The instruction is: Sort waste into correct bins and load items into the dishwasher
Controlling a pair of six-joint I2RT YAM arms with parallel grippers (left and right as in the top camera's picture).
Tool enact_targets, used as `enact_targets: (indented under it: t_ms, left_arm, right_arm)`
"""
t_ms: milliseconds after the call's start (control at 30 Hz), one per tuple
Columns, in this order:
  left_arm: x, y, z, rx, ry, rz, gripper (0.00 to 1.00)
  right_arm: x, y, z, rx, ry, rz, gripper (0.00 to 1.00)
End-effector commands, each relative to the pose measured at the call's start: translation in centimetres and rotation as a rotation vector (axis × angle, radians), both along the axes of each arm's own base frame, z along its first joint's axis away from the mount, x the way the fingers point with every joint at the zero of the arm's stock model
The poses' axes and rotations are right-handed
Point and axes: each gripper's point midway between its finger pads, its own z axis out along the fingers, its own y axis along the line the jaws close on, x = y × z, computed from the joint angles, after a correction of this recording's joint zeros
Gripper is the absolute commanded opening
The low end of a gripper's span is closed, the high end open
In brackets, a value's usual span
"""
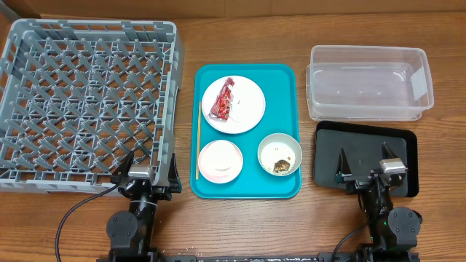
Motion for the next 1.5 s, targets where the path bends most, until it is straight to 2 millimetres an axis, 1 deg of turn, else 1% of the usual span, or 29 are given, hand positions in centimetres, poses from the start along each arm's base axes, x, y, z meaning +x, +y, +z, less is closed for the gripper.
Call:
enact_targets:
  t_ms: [0,700,900,1000,1100,1167,1267,1400,1467]
  left_arm:
    - [0.0,-0.1,0.0,0.016,-0.004,-0.006,1.0]
    - [0.0,0.1,0.0,0.016,-0.003,0.007,1.0]
    - [0.0,0.1,-0.1,-0.08,0.004,0.015,1.0]
    - [-0.1,0.1,0.2,-0.097,0.012,0.014,1.0]
    - [-0.5,0.1,0.7,-0.096,0.035,0.019,1.0]
    - [-1.0,0.2,1.4,-0.096,0.058,0.027,1.0]
    - [-1.7,1.3,2.7,-0.083,0.104,0.089,1.0]
    - [-2.2,1.5,4.5,-0.04,0.16,0.098,1.0]
    - [-2.0,1.5,5.0,-0.023,0.216,0.096,1.0]
  right_arm:
    - [0.0,0.0,-0.1,-0.003,-0.005,0.002,1.0]
    - [0.0,0.1,-0.1,-0.003,-0.005,0.007,1.0]
    - [0.0,0.1,0.7,-0.003,-0.041,0.007,1.0]
    - [0.0,0.3,1.0,0.03,-0.048,0.017,1.0]
    - [-0.1,0.3,1.4,0.104,-0.046,0.017,1.0]
    - [-0.2,0.3,1.9,0.154,-0.047,0.017,1.0]
    - [-0.3,0.3,2.7,0.236,-0.024,0.017,1.0]
    - [-0.2,0.3,4.0,0.263,0.039,0.01,1.0]
    - [0.0,0.5,5.1,0.264,0.086,0.015,1.0]
